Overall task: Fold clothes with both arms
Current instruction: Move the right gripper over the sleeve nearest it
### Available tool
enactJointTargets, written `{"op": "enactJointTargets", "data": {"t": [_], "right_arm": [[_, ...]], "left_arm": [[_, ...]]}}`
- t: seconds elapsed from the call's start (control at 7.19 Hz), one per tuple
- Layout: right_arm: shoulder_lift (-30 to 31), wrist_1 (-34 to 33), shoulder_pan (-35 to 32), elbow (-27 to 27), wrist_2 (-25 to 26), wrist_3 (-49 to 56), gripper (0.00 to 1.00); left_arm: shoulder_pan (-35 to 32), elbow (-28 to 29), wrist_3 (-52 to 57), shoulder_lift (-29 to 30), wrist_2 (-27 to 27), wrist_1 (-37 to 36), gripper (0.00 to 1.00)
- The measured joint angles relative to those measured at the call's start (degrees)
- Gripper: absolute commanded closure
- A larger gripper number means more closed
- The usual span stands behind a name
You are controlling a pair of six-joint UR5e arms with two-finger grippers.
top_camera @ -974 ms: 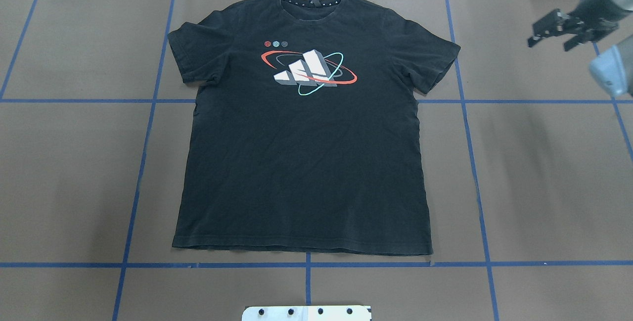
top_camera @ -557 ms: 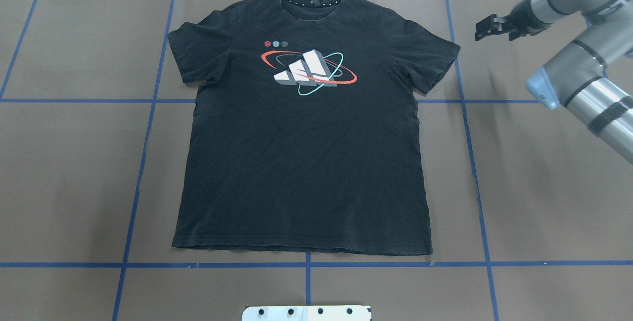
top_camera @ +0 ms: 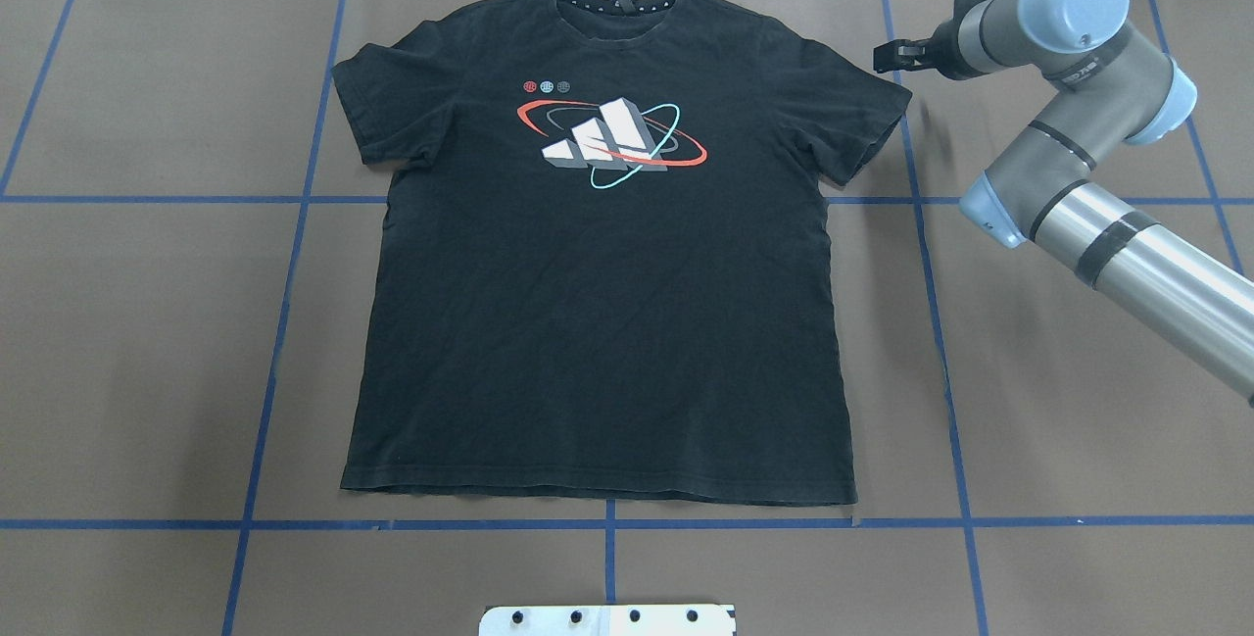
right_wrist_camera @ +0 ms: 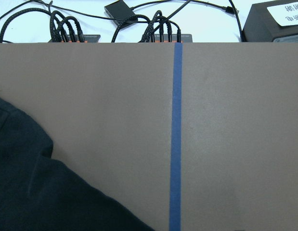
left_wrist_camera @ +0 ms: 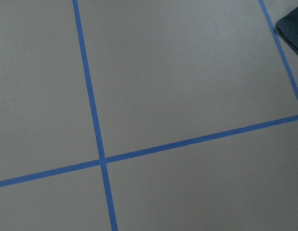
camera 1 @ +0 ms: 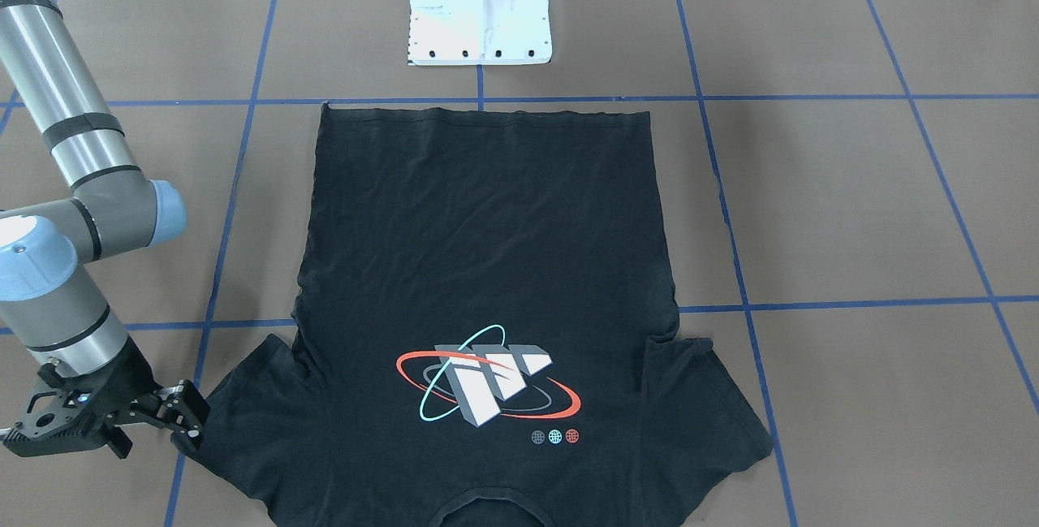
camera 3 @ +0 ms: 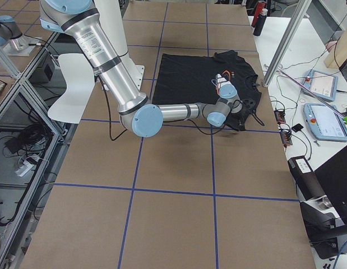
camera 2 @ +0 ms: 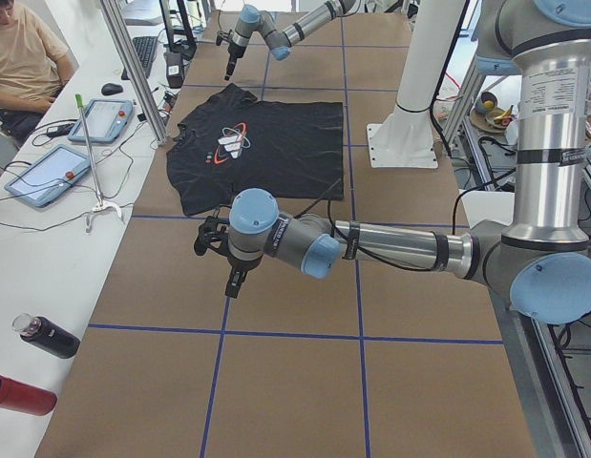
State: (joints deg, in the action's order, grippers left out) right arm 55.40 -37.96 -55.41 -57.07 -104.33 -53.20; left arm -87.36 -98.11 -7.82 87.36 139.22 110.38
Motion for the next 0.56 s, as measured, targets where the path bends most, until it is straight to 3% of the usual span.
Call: {"op": "enactJointTargets", "data": {"t": [0.56], "right_arm": [[-1.12, 0.82, 1.46, 3.17, 2.88, -3.28, 0.24]], "left_arm": [[0.0, 0.0, 0.0, 0.0, 0.0, 0.47, 0.0]]}}
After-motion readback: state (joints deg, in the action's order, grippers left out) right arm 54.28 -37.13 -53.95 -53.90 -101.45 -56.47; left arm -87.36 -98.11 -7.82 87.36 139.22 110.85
